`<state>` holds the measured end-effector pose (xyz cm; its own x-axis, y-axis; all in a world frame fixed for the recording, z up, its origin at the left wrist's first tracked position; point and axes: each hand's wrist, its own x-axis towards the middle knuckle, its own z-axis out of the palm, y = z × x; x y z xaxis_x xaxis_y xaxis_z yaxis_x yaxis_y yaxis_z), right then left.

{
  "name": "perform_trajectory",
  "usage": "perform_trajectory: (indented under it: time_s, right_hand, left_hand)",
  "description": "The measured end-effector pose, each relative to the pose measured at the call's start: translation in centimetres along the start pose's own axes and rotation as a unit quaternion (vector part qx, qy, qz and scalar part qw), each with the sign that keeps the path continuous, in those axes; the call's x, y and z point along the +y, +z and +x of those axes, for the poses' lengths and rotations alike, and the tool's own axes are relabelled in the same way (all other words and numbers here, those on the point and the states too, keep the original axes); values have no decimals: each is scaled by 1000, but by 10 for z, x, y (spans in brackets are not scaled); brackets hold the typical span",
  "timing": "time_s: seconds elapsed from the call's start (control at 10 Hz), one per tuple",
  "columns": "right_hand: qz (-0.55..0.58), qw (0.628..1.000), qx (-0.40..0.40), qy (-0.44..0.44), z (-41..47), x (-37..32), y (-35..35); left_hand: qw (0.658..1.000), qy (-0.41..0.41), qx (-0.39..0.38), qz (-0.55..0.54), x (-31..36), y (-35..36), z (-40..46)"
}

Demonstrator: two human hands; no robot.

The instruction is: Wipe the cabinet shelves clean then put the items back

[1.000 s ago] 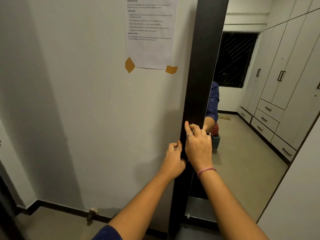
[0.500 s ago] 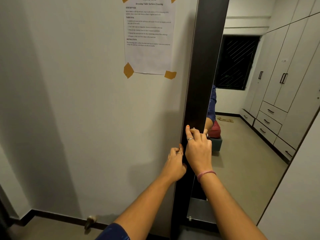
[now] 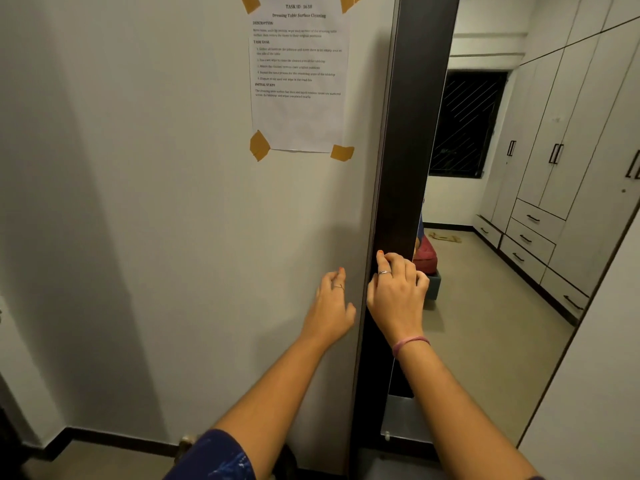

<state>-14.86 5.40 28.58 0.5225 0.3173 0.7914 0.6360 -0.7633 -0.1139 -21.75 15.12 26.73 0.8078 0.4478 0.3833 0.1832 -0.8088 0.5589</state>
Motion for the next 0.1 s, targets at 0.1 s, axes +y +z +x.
perform_trajectory:
  time_s: [0.1]
  right_hand:
    - [23, 1000, 9, 3, 6, -8, 2]
  left_hand:
    - [997, 1, 71, 32, -10, -25, 8]
